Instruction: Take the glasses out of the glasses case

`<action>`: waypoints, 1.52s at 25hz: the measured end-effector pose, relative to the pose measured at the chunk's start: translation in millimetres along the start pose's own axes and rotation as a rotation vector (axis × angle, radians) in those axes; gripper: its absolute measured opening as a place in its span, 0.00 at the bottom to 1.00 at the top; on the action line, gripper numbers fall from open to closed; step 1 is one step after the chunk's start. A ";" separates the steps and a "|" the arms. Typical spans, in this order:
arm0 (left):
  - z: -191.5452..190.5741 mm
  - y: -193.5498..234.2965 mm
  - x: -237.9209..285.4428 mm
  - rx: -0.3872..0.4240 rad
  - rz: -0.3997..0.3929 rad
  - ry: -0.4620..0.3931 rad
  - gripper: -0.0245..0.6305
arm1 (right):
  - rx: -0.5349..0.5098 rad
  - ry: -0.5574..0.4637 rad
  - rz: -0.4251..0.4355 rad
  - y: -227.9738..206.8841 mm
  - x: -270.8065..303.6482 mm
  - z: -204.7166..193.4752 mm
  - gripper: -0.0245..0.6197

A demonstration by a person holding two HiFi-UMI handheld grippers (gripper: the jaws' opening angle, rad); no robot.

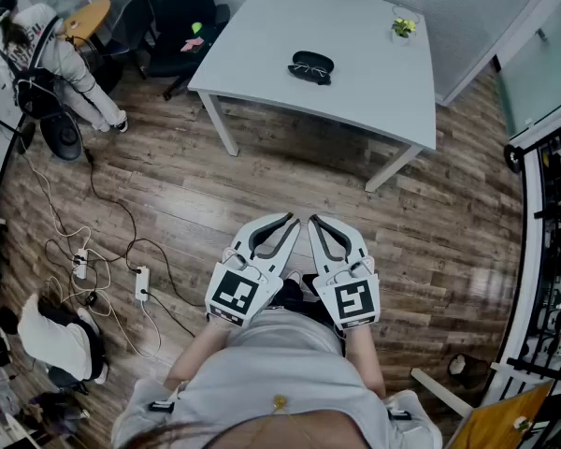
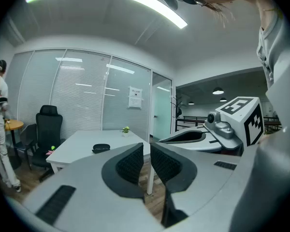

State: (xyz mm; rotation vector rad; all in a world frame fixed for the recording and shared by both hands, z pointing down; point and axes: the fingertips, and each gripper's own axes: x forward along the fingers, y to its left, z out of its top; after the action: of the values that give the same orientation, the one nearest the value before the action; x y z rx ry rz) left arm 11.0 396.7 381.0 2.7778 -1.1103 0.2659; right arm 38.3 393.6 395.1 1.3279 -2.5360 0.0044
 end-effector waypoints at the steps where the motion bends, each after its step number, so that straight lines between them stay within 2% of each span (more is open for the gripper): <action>1: -0.3 0.9 0.2 0.002 0.003 0.000 0.14 | 0.005 -0.010 0.003 0.1 -0.5 1.3 0.06; 7: -2.2 0.0 5.8 -0.001 0.011 0.002 0.14 | 0.007 -0.023 0.020 -4.7 -4.8 1.7 0.09; 10: -3.3 -2.7 10.8 -0.006 0.006 0.001 0.14 | -0.001 -0.024 0.029 -8.3 -5.0 -0.1 0.18; 22: -0.8 -1.3 25.2 -0.020 0.016 -0.003 0.14 | -0.012 -0.022 0.026 -25.5 3.0 -1.4 0.19; 29: 2.6 25.1 53.1 -0.016 -0.007 -0.007 0.14 | -0.008 -0.013 -0.001 -46.7 31.9 -0.7 0.19; 38: 28.6 95.2 112.4 0.011 -0.057 -0.034 0.14 | -0.032 -0.016 -0.039 -94.7 105.3 21.0 0.19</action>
State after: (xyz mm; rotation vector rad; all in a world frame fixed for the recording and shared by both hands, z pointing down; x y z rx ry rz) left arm 28.3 247.6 383.0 2.8286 -1.0384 0.2203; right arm 52.8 251.3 388.9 1.3698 -2.5124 -0.0541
